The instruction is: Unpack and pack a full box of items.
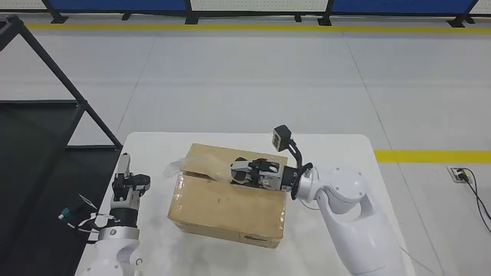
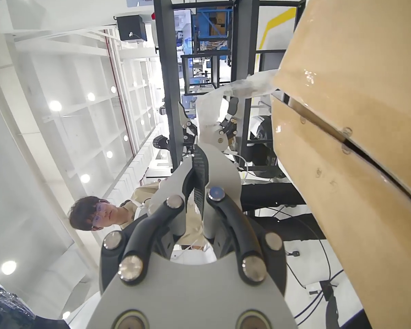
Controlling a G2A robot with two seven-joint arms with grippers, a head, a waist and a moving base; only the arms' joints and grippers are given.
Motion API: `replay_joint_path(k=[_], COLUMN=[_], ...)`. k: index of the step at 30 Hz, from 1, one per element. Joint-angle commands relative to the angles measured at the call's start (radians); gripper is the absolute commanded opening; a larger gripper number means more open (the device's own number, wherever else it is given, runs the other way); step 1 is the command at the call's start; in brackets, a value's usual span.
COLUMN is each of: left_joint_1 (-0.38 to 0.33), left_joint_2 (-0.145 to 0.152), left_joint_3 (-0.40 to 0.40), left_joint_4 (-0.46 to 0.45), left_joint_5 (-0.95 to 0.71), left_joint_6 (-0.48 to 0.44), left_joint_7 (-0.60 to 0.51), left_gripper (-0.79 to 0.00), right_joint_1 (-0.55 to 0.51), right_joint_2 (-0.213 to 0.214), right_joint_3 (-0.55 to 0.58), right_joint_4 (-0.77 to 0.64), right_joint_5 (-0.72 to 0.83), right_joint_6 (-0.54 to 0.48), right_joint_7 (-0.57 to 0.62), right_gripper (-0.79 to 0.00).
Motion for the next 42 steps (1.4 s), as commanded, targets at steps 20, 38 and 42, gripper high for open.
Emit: replay_joint_path(k=[20, 38, 42], left_joint_1=[-0.095, -0.232, -0.231], left_joint_2=[0.006, 0.006, 0.005], left_joint_3=[0.029, 0.121, 0.125], left_joint_4=[0.035, 0.171, 0.166], left_joint_5=[0.123, 0.234, 0.234], left_joint_6=[0.038, 0.111, 0.116], left_joint_7=[-0.080, -0.166, -0.167], left_gripper=[0.000, 0.000, 0.000], right_joint_1=[-0.055, -0.069, -0.075], right_joint_2=[0.059, 0.090, 0.096], right_joint_3=[0.031, 0.040, 0.040], right_joint_4=[-0.068, -0.054, -0.058], right_joint_5=[-0.096, -0.064, -0.048], right_joint_6=[0.158, 0.177, 0.170], right_joint_7=[0.045, 0.031, 0.032], right_gripper=[-0.785, -0.785, -0.785])
